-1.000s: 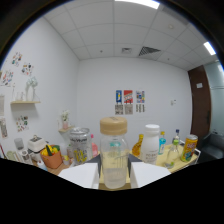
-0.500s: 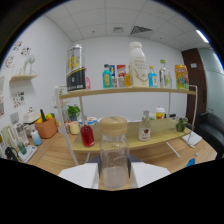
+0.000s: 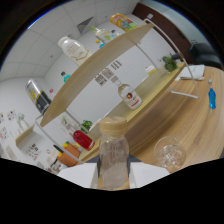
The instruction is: Make me a cup of Mount Fuji.
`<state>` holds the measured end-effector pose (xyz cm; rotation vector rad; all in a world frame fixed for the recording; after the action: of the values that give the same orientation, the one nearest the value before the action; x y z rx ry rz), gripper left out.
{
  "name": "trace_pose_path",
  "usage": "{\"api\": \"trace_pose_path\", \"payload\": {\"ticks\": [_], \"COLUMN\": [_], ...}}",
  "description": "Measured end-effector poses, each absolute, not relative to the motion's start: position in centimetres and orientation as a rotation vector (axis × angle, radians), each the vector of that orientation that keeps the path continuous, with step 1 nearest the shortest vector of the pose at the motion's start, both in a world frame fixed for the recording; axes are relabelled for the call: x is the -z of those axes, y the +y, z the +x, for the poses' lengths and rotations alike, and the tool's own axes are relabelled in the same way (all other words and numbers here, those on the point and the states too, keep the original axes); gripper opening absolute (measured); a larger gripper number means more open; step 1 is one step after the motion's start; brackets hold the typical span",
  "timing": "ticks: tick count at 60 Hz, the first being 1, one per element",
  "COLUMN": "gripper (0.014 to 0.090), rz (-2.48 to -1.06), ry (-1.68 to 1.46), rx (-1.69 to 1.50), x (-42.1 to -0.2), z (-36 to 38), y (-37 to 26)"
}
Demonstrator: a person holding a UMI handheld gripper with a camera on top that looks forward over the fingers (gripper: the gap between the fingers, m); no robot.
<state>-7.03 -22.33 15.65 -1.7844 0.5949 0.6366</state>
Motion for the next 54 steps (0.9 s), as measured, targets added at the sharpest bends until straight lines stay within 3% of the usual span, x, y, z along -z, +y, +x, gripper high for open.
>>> {"api": "trace_pose_path", "payload": {"ticks": [13,36,47,54], "gripper": [0.0419,0.0416,0.0418,0.0415], "rz": [-1.610,-1.275,-1.211,-1.265], "ry": [0.960,1.404,1.435,1.384], "rx": [-1.088,-1.556,-1.608,-1.577], "x": [-15.5,-14.1,-14.7,-15.4], "z": [-7.2,-6.5,-6.2,-6.3], "y": [-21.6,-20.7,-21.0,-21.3]}}
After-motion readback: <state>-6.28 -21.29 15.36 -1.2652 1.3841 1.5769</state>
